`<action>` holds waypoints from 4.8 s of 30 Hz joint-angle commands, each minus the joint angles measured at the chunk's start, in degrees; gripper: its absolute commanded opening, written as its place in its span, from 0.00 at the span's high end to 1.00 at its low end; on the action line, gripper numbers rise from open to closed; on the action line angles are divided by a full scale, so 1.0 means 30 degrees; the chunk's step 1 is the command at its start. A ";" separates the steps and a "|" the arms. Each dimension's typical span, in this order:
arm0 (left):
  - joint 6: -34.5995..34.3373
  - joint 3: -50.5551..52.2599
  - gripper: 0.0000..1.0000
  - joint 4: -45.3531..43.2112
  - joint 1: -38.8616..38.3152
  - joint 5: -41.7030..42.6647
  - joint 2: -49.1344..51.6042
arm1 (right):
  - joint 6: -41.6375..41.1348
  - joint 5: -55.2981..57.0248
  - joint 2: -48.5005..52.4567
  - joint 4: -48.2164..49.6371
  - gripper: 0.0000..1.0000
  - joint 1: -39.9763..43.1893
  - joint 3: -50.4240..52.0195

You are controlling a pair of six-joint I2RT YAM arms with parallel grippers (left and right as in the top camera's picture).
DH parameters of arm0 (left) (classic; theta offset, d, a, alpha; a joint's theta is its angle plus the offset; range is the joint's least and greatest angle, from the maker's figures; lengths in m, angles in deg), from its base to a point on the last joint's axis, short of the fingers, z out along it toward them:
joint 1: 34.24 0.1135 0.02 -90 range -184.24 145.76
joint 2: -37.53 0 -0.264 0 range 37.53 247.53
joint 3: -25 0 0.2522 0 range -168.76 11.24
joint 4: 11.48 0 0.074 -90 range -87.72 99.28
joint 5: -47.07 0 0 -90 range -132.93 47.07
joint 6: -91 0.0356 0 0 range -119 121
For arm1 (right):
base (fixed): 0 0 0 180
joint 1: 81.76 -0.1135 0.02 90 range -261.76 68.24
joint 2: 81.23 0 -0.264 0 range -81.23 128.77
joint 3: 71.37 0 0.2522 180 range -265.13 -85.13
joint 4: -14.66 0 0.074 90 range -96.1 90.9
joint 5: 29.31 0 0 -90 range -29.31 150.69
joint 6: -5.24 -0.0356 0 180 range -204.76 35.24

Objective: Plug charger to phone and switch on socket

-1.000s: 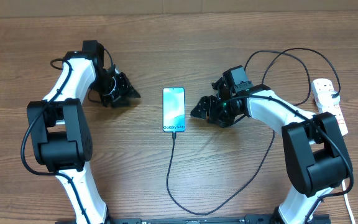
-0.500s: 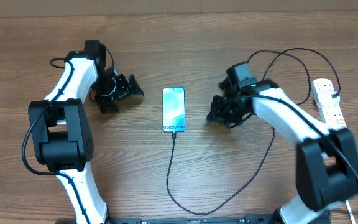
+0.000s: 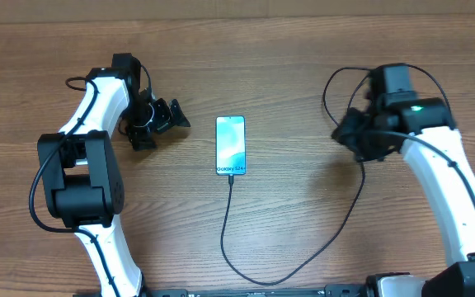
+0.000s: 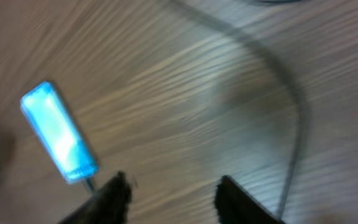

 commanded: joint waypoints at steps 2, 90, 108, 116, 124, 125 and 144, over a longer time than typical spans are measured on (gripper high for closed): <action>0.0153 -0.0146 0.01 -0.0015 -0.0117 -0.0211 -0.0685 | 0.0131 0.1552 -0.0226 -0.0364 0.28 0.2521 -0.0262; 0.0160 -0.0146 0.01 -0.0007 -0.0117 -0.0211 -0.0685 | 1.2269 0.3657 0.6972 1.1300 0.00 1.4039 0.1107; 0.0153 -0.0146 0.00 -0.0015 -0.0117 -0.0211 -0.0685 | 1.2968 0.3949 0.6980 1.2043 0.00 1.4039 0.2171; 0.0153 -0.0146 0.01 -0.0015 -0.0117 -0.0211 -0.0685 | 1.3267 0.3942 0.7089 1.2582 0.00 1.4039 0.2186; 0.0153 -0.0146 0.00 -0.0007 -0.0117 -0.0211 -0.0685 | 1.3100 0.3643 0.8094 1.3078 0.00 1.4039 0.2186; 0.0153 -0.0146 0.01 -0.0015 -0.0117 -0.0211 -0.0685 | 1.3085 0.3366 0.8255 1.3063 0.00 1.4039 0.2186; 0.0153 -0.0146 0.00 -0.0015 -0.0117 -0.0211 -0.0685 | 0.9369 0.1107 0.8488 1.2954 0.00 1.4039 0.2113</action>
